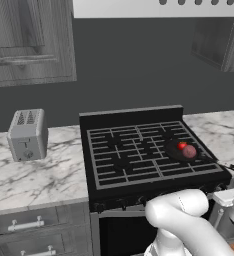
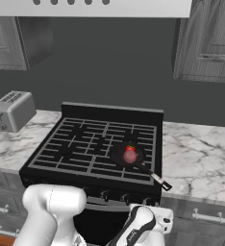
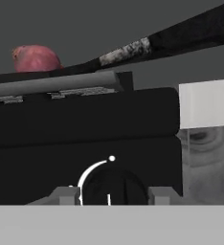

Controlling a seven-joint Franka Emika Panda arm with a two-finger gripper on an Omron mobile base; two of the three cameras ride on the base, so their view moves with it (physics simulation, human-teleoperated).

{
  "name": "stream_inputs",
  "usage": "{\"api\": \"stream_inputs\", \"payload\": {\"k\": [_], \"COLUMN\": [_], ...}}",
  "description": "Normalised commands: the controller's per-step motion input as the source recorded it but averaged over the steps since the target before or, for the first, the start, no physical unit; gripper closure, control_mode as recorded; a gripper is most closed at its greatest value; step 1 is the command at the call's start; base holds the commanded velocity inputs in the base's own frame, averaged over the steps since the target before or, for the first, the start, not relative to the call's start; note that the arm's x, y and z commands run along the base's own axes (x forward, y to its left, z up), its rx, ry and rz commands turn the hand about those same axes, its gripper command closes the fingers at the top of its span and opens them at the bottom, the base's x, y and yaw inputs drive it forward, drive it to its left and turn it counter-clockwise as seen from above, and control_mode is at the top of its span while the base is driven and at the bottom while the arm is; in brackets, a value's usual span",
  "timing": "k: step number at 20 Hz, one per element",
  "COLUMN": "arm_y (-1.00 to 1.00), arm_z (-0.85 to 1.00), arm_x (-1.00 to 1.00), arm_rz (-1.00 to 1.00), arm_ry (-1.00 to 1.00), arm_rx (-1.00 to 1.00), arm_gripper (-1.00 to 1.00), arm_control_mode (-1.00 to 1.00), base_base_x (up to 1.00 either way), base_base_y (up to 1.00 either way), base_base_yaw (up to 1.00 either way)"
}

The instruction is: Place the pan on the front right burner on the stove. Then place the tomato and the onion in the pan and turn on the front right burner.

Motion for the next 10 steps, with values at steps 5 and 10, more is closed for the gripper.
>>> {"api": "stream_inputs", "payload": {"k": [5, 10], "arm_y": [0.05, -0.01], "arm_z": [0.00, 0.00], "arm_x": [-0.12, 0.00], "arm_rz": [0.00, 0.00], "arm_ry": [-0.11, -0.05], "arm_rx": [-0.11, -0.13], "arm_gripper": [1.00, 1.00], "arm_control_mode": [-1.00, -1.00], "base_base_x": [0.00, 0.00], "base_base_y": [0.00, 0.00], "base_base_yaw": [0.00, 0.00]}}
